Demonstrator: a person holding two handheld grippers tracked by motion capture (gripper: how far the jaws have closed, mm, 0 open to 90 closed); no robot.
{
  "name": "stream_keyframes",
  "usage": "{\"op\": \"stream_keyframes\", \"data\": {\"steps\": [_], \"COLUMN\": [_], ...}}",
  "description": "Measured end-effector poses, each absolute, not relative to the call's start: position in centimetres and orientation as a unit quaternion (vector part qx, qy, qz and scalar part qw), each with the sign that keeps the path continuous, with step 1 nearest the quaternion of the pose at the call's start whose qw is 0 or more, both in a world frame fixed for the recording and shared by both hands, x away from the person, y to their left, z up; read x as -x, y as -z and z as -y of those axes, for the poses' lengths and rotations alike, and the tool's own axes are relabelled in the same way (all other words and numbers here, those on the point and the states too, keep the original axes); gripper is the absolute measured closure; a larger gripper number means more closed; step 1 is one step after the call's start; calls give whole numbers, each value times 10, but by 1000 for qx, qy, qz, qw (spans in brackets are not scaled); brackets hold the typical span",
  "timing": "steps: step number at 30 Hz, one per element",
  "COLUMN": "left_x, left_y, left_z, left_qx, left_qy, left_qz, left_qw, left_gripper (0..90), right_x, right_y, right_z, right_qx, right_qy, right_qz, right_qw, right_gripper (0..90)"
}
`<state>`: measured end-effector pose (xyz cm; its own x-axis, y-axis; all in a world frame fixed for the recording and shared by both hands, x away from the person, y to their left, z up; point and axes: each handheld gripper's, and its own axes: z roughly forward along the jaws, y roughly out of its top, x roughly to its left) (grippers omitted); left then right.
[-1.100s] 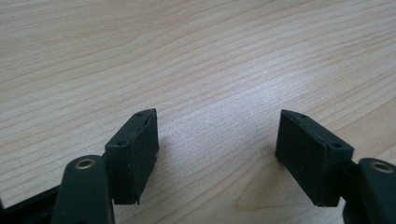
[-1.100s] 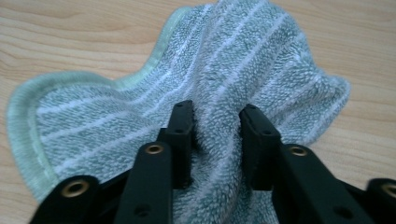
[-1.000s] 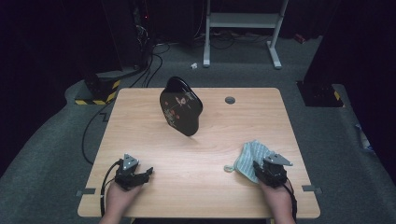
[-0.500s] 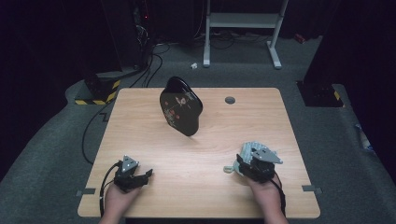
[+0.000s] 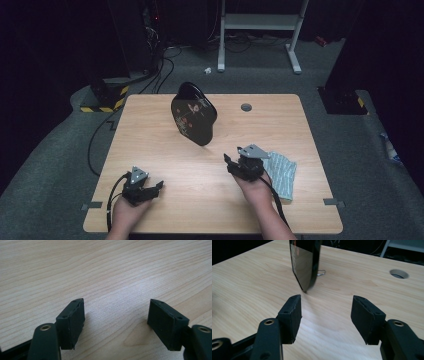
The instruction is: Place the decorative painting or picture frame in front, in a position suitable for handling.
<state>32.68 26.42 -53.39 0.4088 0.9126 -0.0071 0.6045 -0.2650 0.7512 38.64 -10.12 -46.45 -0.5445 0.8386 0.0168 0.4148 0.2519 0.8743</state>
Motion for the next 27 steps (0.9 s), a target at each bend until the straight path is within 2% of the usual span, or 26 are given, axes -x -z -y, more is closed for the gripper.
{"op": "stream_keyframes", "data": {"steps": [13,18,27], "left_x": [-327,-327,-327], "left_y": [534,534,534], "left_z": [-263,-263,-263], "left_qx": [-768,-768,-767], "left_qy": [-220,-220,-221], "left_qz": [-490,-490,-492], "left_qw": [349,349,349], "left_gripper": [303,304,304], "right_x": [-441,-457,-463], "right_y": [460,465,475], "right_z": [47,34,23], "right_qx": [-420,-422,-427], "right_qy": [-439,-443,-435], "right_qz": [-755,-751,-753], "right_qw": [248,247,246], "right_gripper": [397,453,536]}}
